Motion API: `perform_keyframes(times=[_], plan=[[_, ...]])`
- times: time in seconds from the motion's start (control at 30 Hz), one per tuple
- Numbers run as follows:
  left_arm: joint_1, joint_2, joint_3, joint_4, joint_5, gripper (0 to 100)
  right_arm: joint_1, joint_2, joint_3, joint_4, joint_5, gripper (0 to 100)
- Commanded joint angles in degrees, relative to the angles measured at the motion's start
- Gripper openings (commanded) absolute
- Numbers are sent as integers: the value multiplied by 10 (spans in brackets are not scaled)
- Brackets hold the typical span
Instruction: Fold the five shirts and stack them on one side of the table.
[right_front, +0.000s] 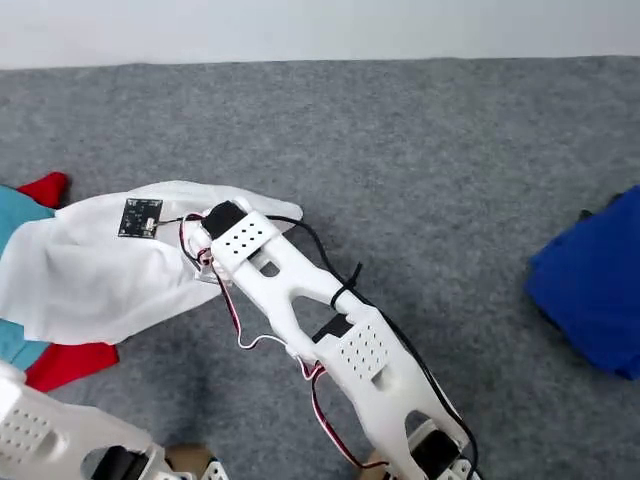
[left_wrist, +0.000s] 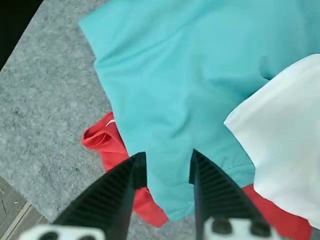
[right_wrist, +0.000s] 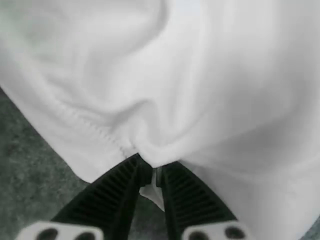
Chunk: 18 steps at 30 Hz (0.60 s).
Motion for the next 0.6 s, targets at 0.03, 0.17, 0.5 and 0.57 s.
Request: perform_keyframes(times=[0.03, 0.17, 0.5, 0.57], plan=[[4, -74, 24, 14, 5, 152, 29, -34, -77, 102, 4, 10], [33, -150, 93, 13, 5, 152, 50, -51, -146, 195, 4, 10], [105, -424, 317, 13, 2, 152, 102, -131, -353, 302, 3, 10], [127, -489, 362, 13, 2, 152, 104, -161, -378, 303, 3, 9]])
